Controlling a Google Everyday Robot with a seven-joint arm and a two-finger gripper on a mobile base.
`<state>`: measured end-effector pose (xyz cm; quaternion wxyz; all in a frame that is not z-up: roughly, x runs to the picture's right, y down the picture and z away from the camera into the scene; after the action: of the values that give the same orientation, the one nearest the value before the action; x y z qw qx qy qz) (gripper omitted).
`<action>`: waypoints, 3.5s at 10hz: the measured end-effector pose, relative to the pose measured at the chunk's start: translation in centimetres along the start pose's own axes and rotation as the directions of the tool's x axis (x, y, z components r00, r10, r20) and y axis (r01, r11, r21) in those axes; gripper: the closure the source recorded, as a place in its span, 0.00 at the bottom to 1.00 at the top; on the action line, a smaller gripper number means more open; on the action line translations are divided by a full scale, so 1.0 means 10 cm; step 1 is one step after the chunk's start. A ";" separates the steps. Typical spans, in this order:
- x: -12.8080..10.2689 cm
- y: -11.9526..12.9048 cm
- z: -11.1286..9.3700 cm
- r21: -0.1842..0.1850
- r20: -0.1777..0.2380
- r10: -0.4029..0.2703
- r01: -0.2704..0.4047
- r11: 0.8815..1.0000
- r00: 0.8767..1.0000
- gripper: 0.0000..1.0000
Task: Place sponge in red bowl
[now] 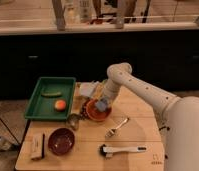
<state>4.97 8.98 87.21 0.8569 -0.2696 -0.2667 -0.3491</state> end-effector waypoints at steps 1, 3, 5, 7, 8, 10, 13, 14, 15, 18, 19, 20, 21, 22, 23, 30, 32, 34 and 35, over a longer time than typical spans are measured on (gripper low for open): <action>0.00 -0.01 -0.01 -0.002 -0.001 0.000 0.000 1.000 1.000 0.20; -0.01 -0.01 -0.03 -0.006 -0.002 0.000 0.000 1.000 1.000 0.20; -0.01 -0.01 -0.04 -0.005 -0.002 0.003 -0.003 1.000 1.000 0.20; 0.00 0.01 -0.06 -0.004 -0.001 0.007 -0.007 1.000 1.000 0.20; 0.01 0.01 -0.07 -0.003 0.002 0.010 -0.010 1.000 1.000 0.20; 0.02 0.04 -0.07 -0.001 0.010 0.010 -0.010 1.000 1.000 0.20; 0.04 0.03 -0.07 0.021 0.015 0.000 0.000 1.000 1.000 0.20; 0.05 0.03 -0.08 0.028 0.017 -0.003 0.003 1.000 1.000 0.20; 0.06 0.04 -0.07 0.028 0.018 -0.002 0.002 1.000 1.000 0.20; 0.05 0.03 -0.07 0.028 0.018 -0.004 0.003 1.000 1.000 0.20; 0.05 0.03 -0.07 0.028 0.018 -0.003 0.003 1.000 1.000 0.20; 0.05 0.03 -0.07 0.028 0.019 -0.003 0.003 1.000 1.000 0.20; 0.05 0.03 -0.07 0.028 0.019 -0.004 0.004 1.000 1.000 0.20; 0.05 0.03 -0.07 0.028 0.019 -0.004 0.004 1.000 1.000 0.20; 0.05 0.03 -0.07 0.028 0.019 -0.004 0.004 1.000 1.000 0.20; 0.05 0.03 -0.06 0.028 0.020 -0.003 0.003 1.000 1.000 0.20; 0.05 0.03 -0.06 0.028 0.020 -0.004 0.003 1.000 1.000 0.20; 0.05 0.03 -0.06 0.028 0.020 -0.003 0.003 1.000 1.000 0.20; 0.05 0.03 -0.06 0.028 0.020 -0.003 0.003 1.000 1.000 0.20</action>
<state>5.66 8.57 87.01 0.8573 -0.2609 -0.2805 -0.3440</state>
